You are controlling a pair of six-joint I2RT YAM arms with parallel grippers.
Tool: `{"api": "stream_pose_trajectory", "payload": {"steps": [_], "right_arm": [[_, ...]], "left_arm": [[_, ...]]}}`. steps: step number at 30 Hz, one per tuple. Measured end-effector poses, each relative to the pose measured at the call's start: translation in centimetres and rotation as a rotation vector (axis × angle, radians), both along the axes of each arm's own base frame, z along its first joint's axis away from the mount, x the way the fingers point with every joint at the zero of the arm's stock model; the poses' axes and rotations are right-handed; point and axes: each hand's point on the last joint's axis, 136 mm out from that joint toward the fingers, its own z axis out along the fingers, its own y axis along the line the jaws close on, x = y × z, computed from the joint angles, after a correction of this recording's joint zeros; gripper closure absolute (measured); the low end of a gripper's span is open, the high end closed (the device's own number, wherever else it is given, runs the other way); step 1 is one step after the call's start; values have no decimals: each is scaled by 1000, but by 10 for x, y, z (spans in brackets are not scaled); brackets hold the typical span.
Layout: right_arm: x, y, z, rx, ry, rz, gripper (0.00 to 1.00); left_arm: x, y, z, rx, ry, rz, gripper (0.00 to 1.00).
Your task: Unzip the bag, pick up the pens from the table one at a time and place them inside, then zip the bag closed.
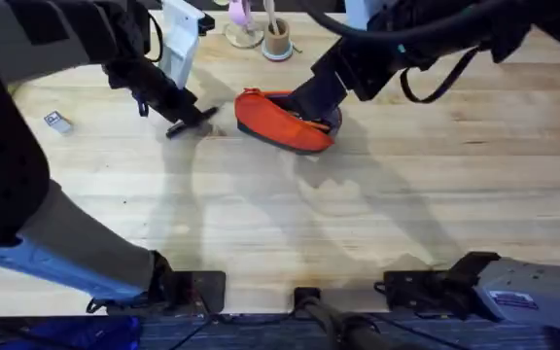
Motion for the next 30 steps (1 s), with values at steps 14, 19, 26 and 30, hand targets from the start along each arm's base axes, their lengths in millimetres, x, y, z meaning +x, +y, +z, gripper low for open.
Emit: {"api": "stream_pose_trajectory", "payload": {"steps": [14, 19, 26, 30], "right_arm": [[-35, -24, 36, 33, -47, 0, 4], [-44, -31, 31, 7, -10, -1, 4], [-52, -36, 42, 29, -33, -7, 4], [-56, -39, 45, 33, -38, -7, 4]], "left_arm": [[5, -18, 7, -79, 122, -30, 960], [12, -33, 23, -135, 118, -62, 958], [21, -37, 50, -159, 95, -91, 958], [28, -40, 64, -177, 65, -115, 958]]}}
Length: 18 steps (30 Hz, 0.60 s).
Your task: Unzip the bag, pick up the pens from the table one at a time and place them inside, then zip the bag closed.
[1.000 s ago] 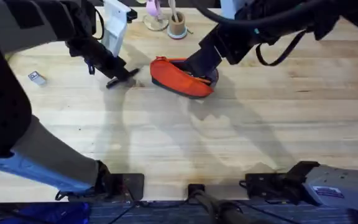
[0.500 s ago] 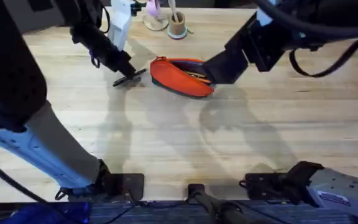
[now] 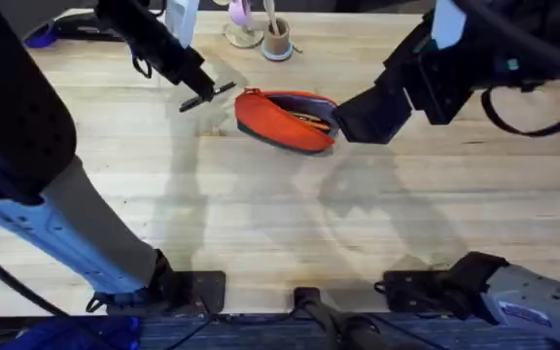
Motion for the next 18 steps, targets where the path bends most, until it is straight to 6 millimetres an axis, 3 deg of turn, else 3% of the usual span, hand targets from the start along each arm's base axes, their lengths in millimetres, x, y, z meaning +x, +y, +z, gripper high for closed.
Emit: {"api": "stream_pose_trajectory", "payload": {"steps": [5, 9, 14, 18], "right_arm": [[0, 0, 0, 0, 0, 0, 4], [0, 0, 0, 1, 0, 0, 4], [0, 0, 0, 1, -1, 0, 4], [-1, 0, 0, 4, 3, -6, 4]], "left_arm": [[2, -3, 21, -4, -66, -21, 958], [-1, -9, 54, 12, -162, -52, 958], [-18, -27, 96, 59, -274, -144, 958], [-32, -48, 113, 86, -337, -257, 958]]}}
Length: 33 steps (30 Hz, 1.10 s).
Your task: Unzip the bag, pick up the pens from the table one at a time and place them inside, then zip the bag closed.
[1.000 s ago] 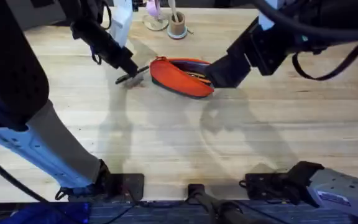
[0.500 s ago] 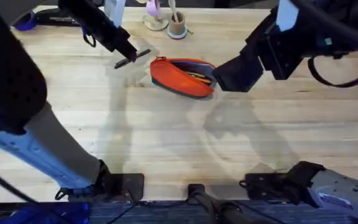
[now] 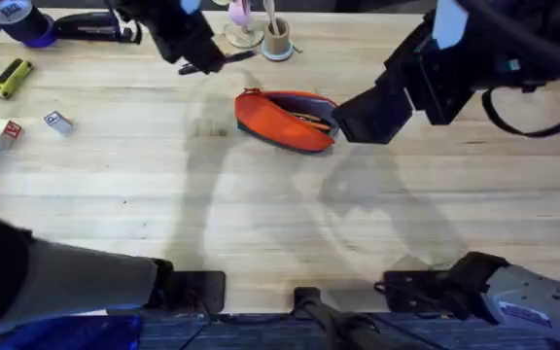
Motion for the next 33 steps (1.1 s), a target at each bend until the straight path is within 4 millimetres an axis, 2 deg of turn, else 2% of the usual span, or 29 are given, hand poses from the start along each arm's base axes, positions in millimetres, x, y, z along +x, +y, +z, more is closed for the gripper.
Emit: {"api": "stream_pose_trajectory", "payload": {"steps": [3, 4, 6, 15, 22, 30, 33], "right_arm": [[-5, -4, 1, 6, 9, -12, 4], [-15, -10, 7, 24, 10, -30, 3], [-24, -17, 12, 38, 11, -44, 3], [-62, -43, 28, 86, -8, -76, 3], [-72, -60, 45, 114, -91, -110, 3], [-73, -63, 45, 107, -95, -123, 3], [-72, -64, 45, 103, -98, -128, 3]], "left_arm": [[-7, -18, 5, 15, -31, -89, 958], [-12, -36, 5, 16, -49, -179, 958], [-17, -50, 7, -4, -63, -247, 958], [-21, -99, 20, -92, -170, -455, 958], [-37, -136, 5, -159, -144, -635, 958], [-48, -168, -20, -215, -111, -794, 958], [-44, -177, -30, -226, -113, -826, 958]]}}
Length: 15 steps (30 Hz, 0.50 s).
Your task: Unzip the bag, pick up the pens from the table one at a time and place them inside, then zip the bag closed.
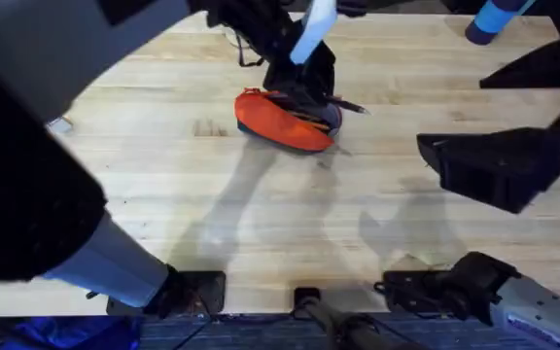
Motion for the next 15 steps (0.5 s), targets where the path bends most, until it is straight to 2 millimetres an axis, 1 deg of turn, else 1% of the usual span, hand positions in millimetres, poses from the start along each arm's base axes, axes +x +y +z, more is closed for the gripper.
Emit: {"api": "stream_pose_trajectory", "payload": {"steps": [3, 8, 11, 15], "right_arm": [[1, -2, 0, -7, -5, -9, 4], [2, -3, 0, -11, -7, -14, 4], [2, -3, 0, -11, -7, -15, 4], [2, -3, 0, -11, -8, -15, 4]], "left_arm": [[7, -5, -12, -3, -6, -15, 958], [13, -8, -29, 9, 6, -25, 958], [14, -6, -36, 29, 18, -24, 958], [10, 1, -45, 80, 54, -4, 958]]}}
